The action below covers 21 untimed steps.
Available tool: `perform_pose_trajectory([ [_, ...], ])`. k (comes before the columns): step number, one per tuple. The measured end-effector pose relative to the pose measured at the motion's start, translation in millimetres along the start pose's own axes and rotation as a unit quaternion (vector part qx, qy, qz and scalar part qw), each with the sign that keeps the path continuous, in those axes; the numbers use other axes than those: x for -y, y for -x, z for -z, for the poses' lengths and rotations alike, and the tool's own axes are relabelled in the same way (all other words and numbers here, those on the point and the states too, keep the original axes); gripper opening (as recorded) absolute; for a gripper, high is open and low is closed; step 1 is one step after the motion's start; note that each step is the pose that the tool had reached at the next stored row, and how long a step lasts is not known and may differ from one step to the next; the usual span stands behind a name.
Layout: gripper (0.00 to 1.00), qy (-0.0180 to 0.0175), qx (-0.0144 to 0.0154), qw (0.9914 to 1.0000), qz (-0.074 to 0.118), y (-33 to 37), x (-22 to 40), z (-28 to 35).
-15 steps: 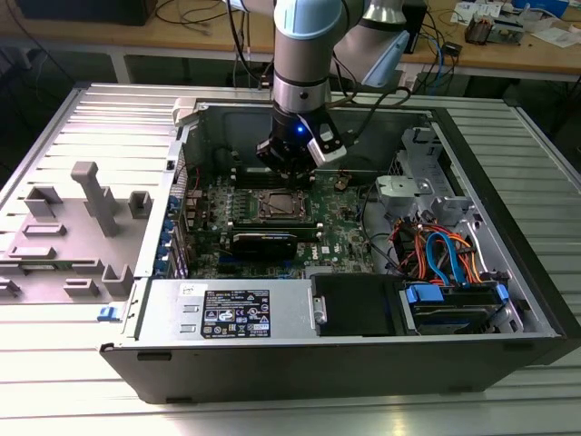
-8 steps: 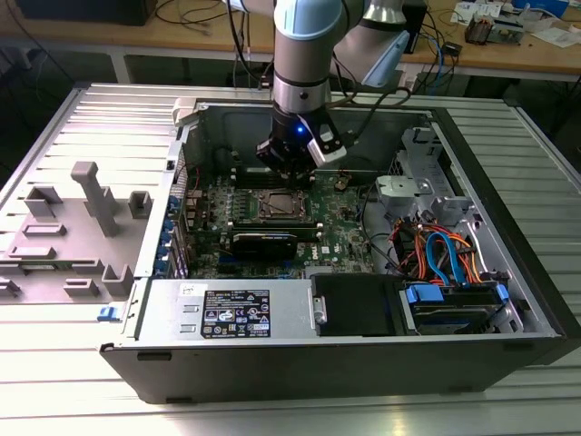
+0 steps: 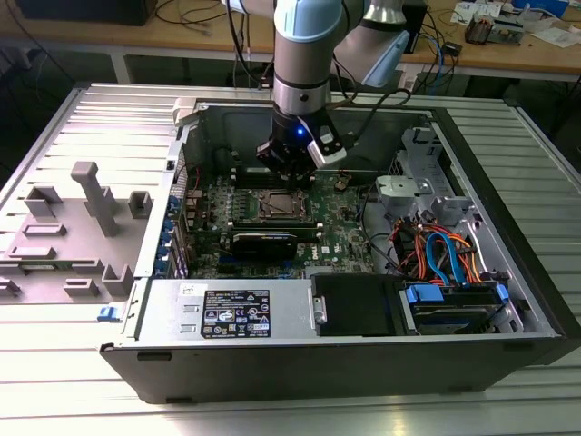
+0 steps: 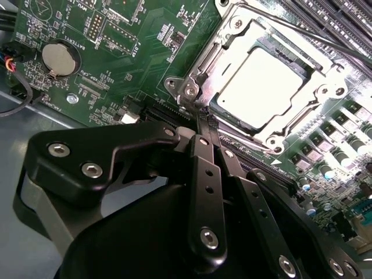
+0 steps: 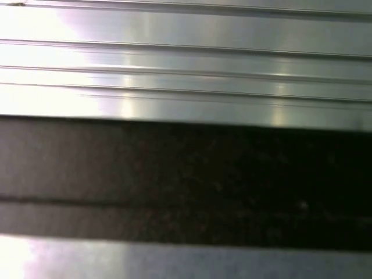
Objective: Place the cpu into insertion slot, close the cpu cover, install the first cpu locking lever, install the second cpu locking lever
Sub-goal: 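Install the first cpu locking lever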
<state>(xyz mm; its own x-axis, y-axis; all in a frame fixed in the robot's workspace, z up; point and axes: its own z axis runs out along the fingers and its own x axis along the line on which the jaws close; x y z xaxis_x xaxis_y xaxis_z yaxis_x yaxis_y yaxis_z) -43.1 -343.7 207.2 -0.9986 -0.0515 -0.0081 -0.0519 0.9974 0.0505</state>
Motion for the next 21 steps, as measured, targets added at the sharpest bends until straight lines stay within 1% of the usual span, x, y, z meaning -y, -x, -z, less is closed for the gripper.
perform_pose_trajectory([
  [14, 0.11, -0.0001, -0.0001, 1.0, 0.0, 0.4, 0.7, -3.6],
  [17, 0.11, 0.0008, 0.0006, 1.0, 0.0, 0.6, 0.3, -1.0],
  [18, 0.11, 0.0002, 0.0002, 1.0, 0.0, 0.5, 0.4, 1.3],
  [21, 0.11, 0.0002, 0.0001, 1.0, 0.0, 0.5, 0.4, 2.0],
])
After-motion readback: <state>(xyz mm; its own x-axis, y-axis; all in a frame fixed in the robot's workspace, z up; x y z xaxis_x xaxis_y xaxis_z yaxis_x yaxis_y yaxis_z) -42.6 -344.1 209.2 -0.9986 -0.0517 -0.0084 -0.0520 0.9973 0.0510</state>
